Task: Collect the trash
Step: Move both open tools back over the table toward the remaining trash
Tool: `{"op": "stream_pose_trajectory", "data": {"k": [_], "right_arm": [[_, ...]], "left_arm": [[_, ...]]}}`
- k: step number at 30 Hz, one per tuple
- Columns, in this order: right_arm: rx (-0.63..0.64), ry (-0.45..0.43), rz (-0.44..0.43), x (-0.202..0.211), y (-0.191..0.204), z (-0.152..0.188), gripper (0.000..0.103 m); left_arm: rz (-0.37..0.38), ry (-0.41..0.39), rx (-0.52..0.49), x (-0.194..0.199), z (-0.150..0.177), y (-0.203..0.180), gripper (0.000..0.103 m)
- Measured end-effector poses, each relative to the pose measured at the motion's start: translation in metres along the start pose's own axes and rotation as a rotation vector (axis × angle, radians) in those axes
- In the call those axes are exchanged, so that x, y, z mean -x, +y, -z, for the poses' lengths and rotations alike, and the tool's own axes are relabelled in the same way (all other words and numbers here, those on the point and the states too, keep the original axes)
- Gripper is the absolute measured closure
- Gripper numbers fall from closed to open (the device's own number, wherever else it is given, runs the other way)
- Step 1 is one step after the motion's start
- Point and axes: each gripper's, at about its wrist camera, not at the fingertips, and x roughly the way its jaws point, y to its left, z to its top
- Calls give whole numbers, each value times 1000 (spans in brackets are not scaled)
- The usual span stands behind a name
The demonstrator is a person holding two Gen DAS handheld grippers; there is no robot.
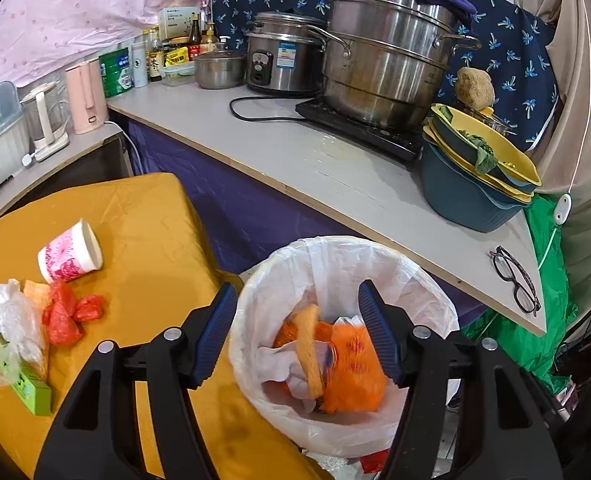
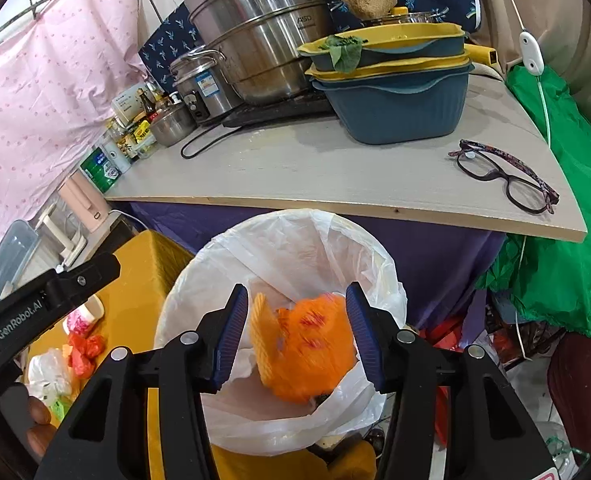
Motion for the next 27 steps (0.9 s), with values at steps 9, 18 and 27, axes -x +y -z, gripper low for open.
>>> {"op": "stream_pose_trajectory", "data": {"k": [9, 18, 27], "right_arm": [[44, -15, -34, 19, 32, 8, 47], [107, -6, -79, 27, 79, 21, 47], [177, 21, -128, 31, 128, 44, 46]], "left_arm": [[-62, -20, 22, 28, 6, 28, 39], [-130, -13, 97, 49, 16, 81, 39], [-221, -21, 133, 74, 24, 128, 38]]}}
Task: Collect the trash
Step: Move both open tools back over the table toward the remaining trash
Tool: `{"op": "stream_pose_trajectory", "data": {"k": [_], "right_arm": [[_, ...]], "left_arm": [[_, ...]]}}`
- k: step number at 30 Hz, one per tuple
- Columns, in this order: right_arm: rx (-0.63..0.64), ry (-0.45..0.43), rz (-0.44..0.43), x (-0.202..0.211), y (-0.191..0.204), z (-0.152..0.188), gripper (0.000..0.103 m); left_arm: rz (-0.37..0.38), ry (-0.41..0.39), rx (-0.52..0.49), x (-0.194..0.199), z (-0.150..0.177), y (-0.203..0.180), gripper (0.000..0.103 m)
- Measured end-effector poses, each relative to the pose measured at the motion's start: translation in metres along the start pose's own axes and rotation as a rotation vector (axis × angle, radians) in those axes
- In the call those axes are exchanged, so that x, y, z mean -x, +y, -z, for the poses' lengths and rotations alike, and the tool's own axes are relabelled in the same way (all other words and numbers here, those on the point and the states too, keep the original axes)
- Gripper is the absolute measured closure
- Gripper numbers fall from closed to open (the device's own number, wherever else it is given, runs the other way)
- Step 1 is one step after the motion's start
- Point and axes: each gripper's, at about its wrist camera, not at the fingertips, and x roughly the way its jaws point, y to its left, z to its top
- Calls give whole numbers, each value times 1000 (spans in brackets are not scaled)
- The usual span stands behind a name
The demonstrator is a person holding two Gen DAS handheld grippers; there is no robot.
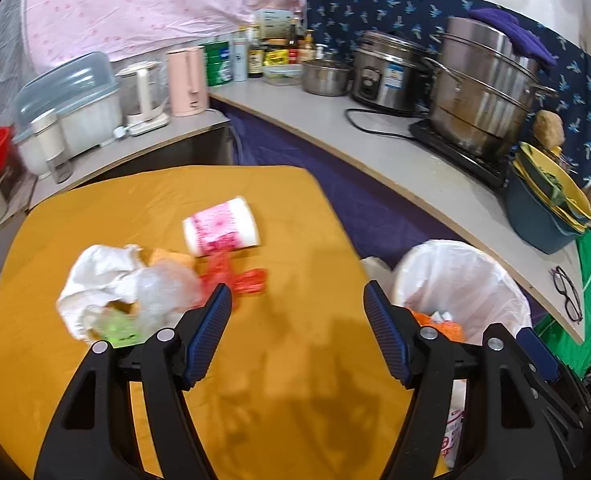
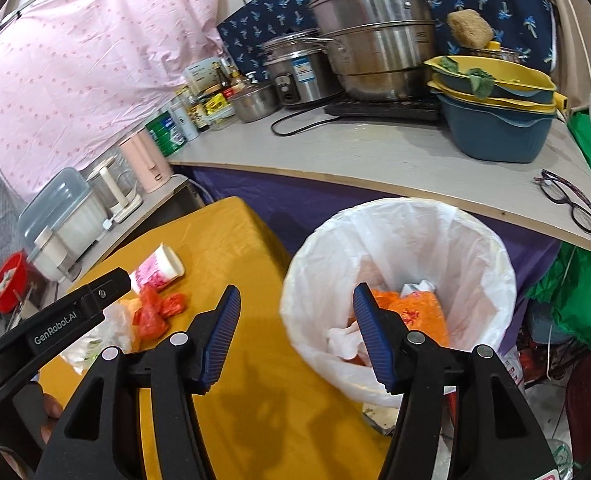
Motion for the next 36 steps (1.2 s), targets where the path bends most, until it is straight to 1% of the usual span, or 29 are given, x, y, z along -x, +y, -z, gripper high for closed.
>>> {"op": "stream_pose_trajectory", "data": {"k": [13, 17, 24, 26, 28, 29, 31, 34, 36], "right_arm": [[105, 32, -61, -6, 68, 21, 45], [126, 43, -80, -9, 85, 28, 41], [216, 69, -121, -15, 121, 47, 41], [246, 80, -136, -19, 132, 54, 40], [272, 95, -152, -24, 141, 61, 40], [280, 104, -162, -26, 146, 63, 40], [300, 121, -179, -31, 154, 70, 39], [328, 140, -205, -38, 166, 79, 34], [350, 158, -224, -44, 175, 85, 33]], "left_arm": [[-68, 29, 74, 11, 15, 71, 38], [-88, 36, 77, 13, 21, 92, 38], [-137, 71, 115, 14, 34, 137, 38], [-156, 81, 123, 15, 38, 151, 36], [-176, 84, 128, 15, 40, 160, 30], [-182, 85, 131, 16, 41, 165, 29], [-186, 94, 145, 16, 42, 177, 25], [-185, 111, 176, 16, 44, 193, 22], [-182, 117, 194, 15, 44, 202, 20]]}}
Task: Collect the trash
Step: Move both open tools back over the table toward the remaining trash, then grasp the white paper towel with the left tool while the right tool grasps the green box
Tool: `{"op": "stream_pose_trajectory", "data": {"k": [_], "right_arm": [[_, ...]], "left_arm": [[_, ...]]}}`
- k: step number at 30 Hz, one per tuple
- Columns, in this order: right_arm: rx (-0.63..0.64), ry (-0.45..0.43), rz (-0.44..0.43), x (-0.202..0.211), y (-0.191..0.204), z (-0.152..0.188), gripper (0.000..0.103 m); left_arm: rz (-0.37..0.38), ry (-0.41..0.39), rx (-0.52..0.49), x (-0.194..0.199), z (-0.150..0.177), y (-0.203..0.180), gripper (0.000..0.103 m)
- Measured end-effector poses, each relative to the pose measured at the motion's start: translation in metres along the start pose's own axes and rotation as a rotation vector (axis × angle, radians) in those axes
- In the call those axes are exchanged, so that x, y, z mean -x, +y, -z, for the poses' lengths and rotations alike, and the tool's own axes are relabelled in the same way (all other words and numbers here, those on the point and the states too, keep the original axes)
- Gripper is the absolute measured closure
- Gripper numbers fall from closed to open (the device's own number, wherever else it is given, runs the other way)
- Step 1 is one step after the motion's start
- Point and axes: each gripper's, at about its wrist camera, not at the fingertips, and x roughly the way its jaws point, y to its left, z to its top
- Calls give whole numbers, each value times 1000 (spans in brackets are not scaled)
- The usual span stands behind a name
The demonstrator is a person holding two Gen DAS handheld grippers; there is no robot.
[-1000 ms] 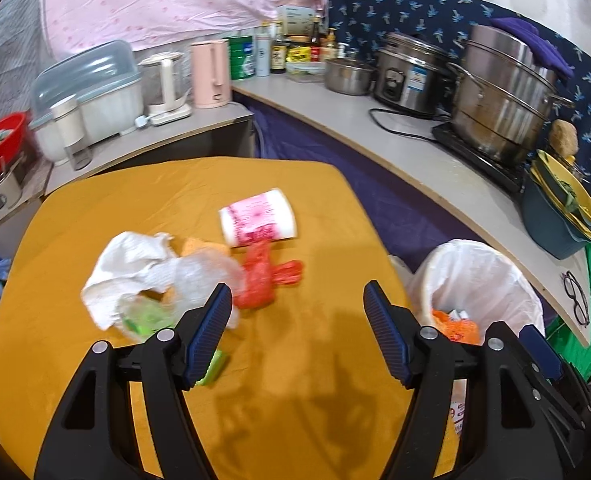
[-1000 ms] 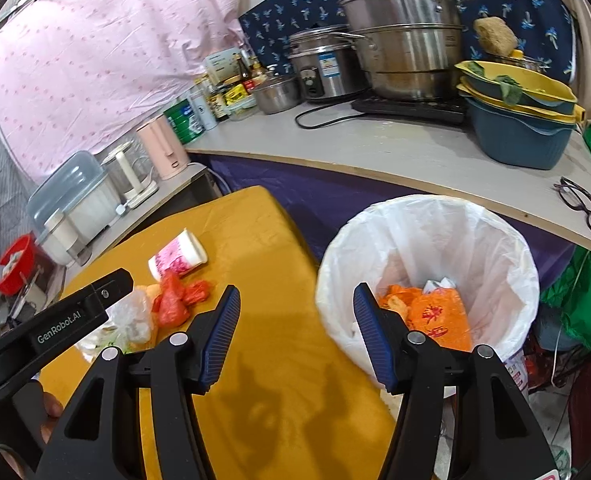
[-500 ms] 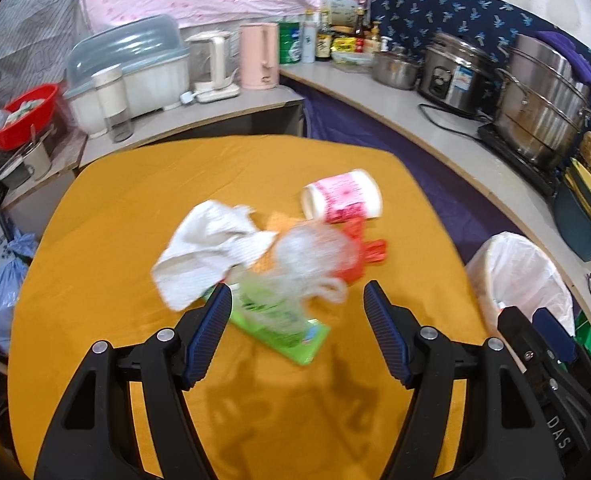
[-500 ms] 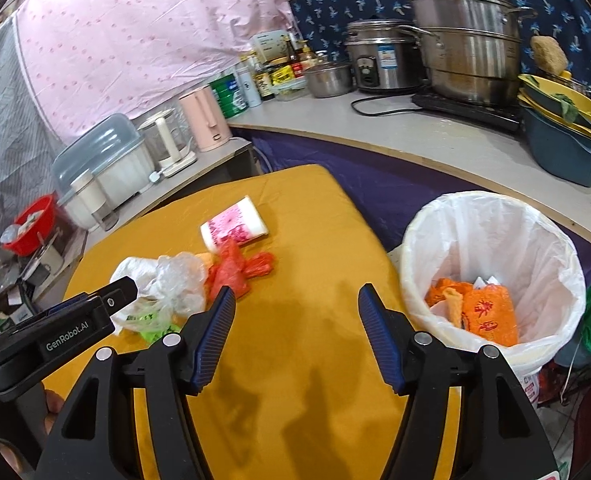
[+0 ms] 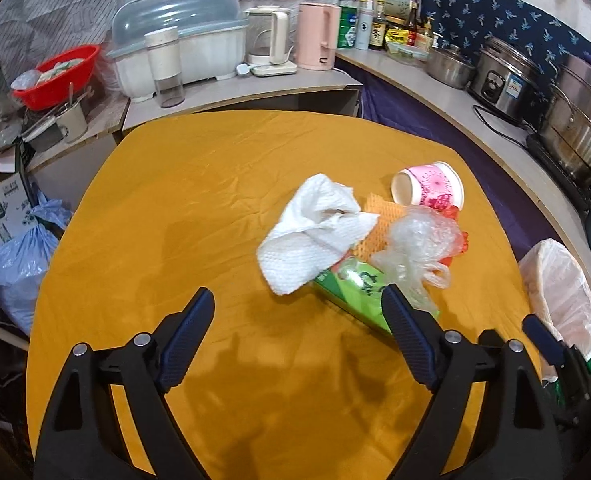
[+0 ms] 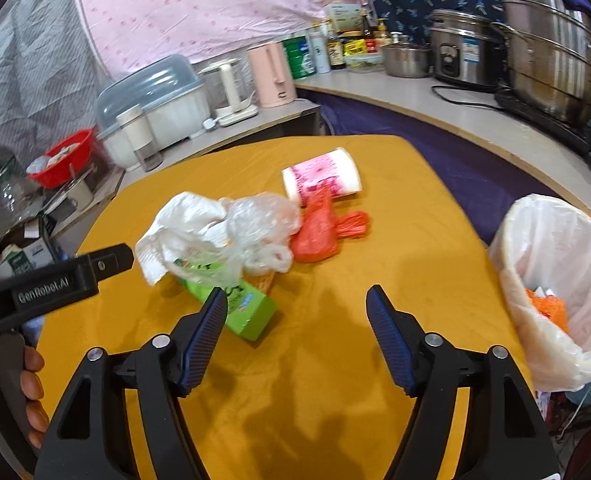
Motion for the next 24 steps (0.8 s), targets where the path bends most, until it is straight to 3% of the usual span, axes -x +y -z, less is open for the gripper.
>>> {"op": "stream_pose_trajectory", "data": {"k": [6, 14, 24], "right_arm": [[77, 37, -28, -27, 24, 6, 27], [185, 67, -23, -63, 38, 5, 27], [236, 90, -62, -87, 49, 4, 28]], "left_arm": [[6, 25, 50, -10, -7, 24, 16], [2, 62, 99, -32, -17, 46, 15], [33, 77, 62, -65, -40, 35, 15]]}}
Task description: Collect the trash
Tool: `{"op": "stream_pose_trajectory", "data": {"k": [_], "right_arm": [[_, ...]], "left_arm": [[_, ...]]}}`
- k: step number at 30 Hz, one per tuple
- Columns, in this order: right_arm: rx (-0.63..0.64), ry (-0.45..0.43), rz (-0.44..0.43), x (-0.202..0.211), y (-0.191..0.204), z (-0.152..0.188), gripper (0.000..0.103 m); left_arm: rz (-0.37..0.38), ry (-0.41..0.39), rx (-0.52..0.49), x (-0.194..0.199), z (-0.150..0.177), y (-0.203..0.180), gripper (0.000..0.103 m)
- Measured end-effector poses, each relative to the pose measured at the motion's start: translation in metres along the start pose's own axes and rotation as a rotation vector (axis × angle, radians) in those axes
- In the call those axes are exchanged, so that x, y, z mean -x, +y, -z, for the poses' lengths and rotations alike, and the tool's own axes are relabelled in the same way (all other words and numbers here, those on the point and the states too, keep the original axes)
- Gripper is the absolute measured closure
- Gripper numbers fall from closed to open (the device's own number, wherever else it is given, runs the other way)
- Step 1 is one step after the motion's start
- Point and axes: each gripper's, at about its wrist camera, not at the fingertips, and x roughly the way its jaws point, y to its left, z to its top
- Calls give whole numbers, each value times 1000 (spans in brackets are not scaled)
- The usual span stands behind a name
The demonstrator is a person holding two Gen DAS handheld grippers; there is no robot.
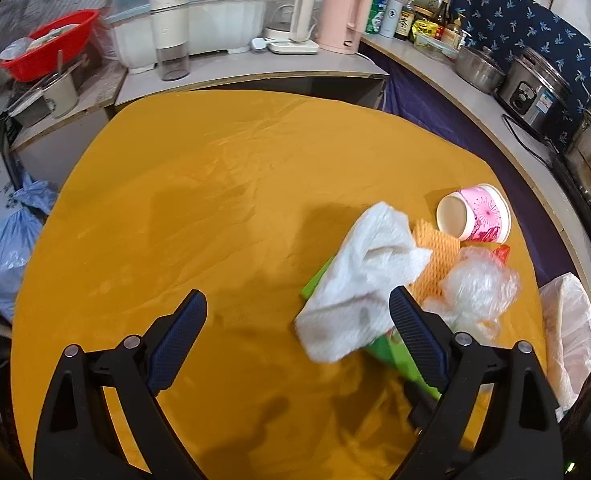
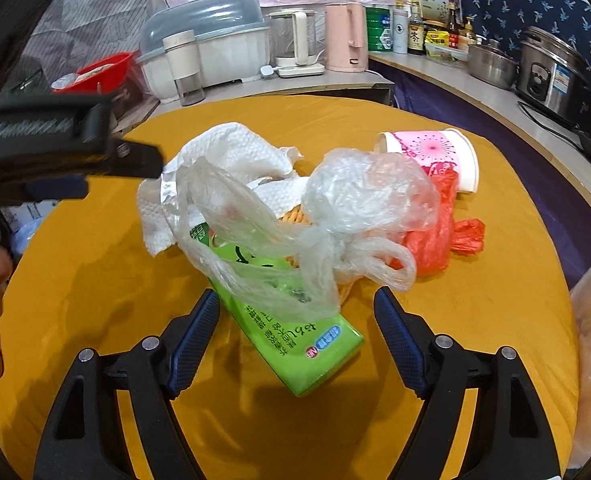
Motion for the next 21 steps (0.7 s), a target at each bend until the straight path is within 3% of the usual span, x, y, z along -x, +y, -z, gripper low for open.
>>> {"op": "stream_pose_trajectory", "data": {"k": [2, 6, 8, 10, 11, 13, 15, 16, 21], "right_arm": [[-2, 7, -13, 1, 0, 2, 40], [-16, 15, -30, 11, -1, 11, 52], [-36, 25, -49, 16, -3, 18, 58], [-57, 27, -63, 26, -6, 27, 59], [-62, 29, -68, 29, -7, 31, 59], [-70, 32, -74, 38, -8, 40, 60], [-80, 36, -74, 47, -9, 48, 60], [-84, 39, -73, 51, -10, 52, 60], [-107, 54, -75, 71, -12, 73, 60]], "left_arm": [[21, 5, -4, -9, -8, -5, 15], [76, 11, -8, -20, -17, -16, 17], [112, 14, -28, -23, -17, -23, 26], [138, 33, -63, -26, -14, -34, 44], [149, 37, -74, -26, -12, -38, 48], [174, 51, -107, -25, -6, -48, 72], [195, 63, -130, -20, 2, -55, 85], [200, 66, -137, -17, 6, -58, 90], [215, 63, -150, 4, 26, -64, 95]]}}
